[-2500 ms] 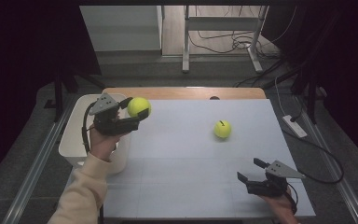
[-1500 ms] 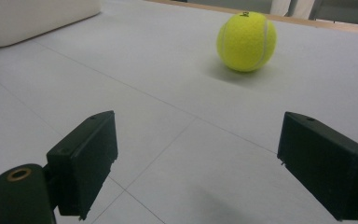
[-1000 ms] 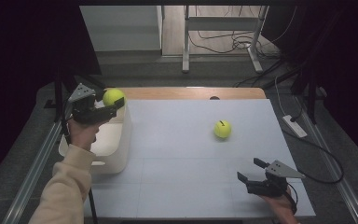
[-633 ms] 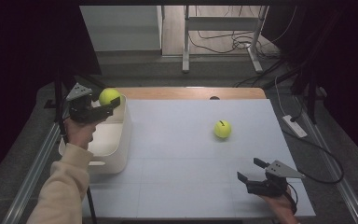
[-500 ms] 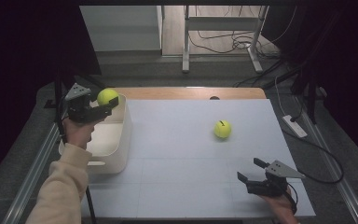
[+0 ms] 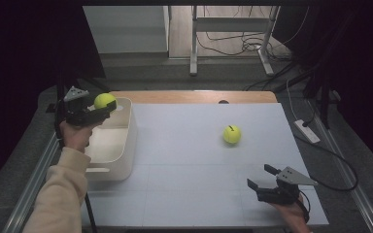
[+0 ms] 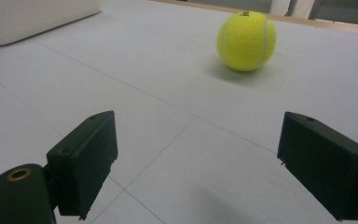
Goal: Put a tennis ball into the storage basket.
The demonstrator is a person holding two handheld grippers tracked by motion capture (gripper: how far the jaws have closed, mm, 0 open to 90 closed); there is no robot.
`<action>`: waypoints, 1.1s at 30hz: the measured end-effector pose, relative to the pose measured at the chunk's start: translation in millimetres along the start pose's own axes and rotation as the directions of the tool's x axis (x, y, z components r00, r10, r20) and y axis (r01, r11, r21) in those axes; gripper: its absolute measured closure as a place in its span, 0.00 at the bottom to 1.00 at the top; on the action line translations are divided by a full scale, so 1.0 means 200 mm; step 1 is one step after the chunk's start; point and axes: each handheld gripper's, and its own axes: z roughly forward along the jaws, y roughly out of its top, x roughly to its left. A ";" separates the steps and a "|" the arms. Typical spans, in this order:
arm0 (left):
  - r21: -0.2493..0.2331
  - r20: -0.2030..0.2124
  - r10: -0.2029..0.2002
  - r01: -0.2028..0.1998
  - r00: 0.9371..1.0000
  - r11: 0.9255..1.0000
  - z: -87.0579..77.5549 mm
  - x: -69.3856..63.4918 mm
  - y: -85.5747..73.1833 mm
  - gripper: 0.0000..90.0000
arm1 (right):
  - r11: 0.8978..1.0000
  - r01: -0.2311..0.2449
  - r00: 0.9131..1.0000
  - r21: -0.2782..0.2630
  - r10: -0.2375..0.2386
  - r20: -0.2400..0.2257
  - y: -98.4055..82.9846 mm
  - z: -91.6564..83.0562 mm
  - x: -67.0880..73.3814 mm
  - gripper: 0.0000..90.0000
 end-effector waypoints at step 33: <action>0.109 -0.072 -0.052 0.060 0.996 0.992 0.08 0.14 -0.03 0.29 | 1.000 -0.001 1.000 0.003 0.001 0.000 0.00 0.00 0.00 0.13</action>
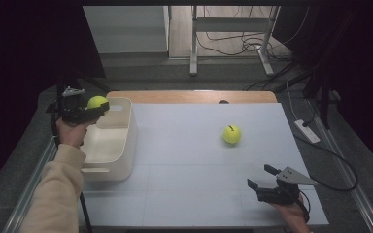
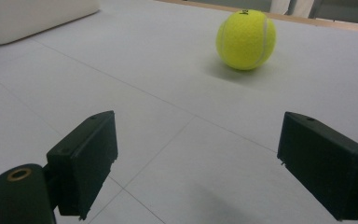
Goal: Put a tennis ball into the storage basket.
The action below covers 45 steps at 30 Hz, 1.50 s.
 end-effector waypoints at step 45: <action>-0.120 0.327 0.127 -0.093 0.936 0.988 -0.14 -0.31 -0.07 0.10 | 1.000 -0.008 1.000 0.003 0.008 0.007 0.00 0.02 -0.01 0.13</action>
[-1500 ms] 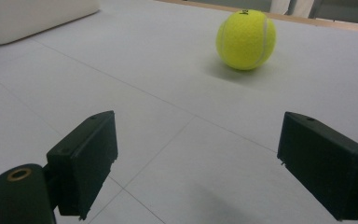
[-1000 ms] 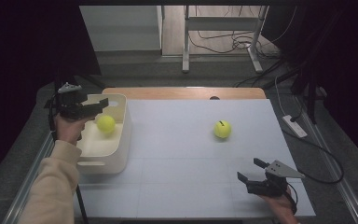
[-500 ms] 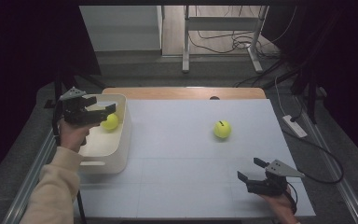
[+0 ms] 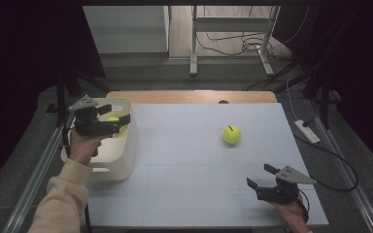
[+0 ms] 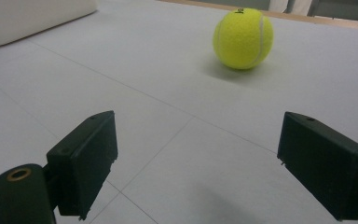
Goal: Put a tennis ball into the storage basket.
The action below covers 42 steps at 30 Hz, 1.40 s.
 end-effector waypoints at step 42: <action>0.003 0.189 0.121 -0.124 0.975 0.992 0.13 -0.36 -0.01 0.10 | 1.000 0.004 1.000 -0.003 -0.004 -0.001 0.00 -0.01 0.00 0.13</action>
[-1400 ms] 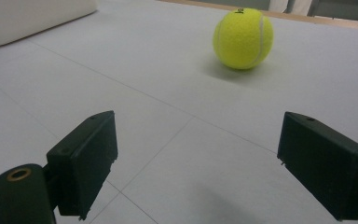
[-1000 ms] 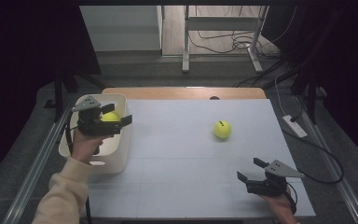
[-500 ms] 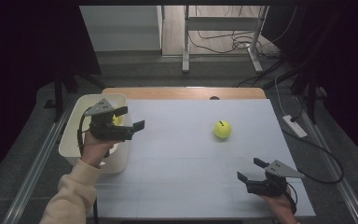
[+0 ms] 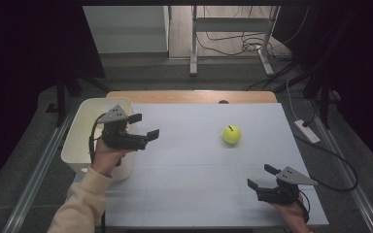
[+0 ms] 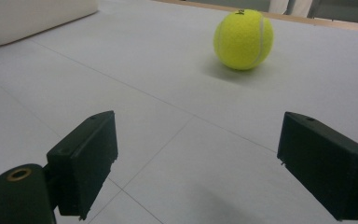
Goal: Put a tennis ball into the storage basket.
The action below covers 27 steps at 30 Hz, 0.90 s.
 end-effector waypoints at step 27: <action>0.032 0.075 0.036 -0.038 0.997 0.999 0.13 -0.10 0.01 0.10 | 1.000 -0.005 1.000 0.002 0.005 0.007 0.00 0.02 -0.01 0.14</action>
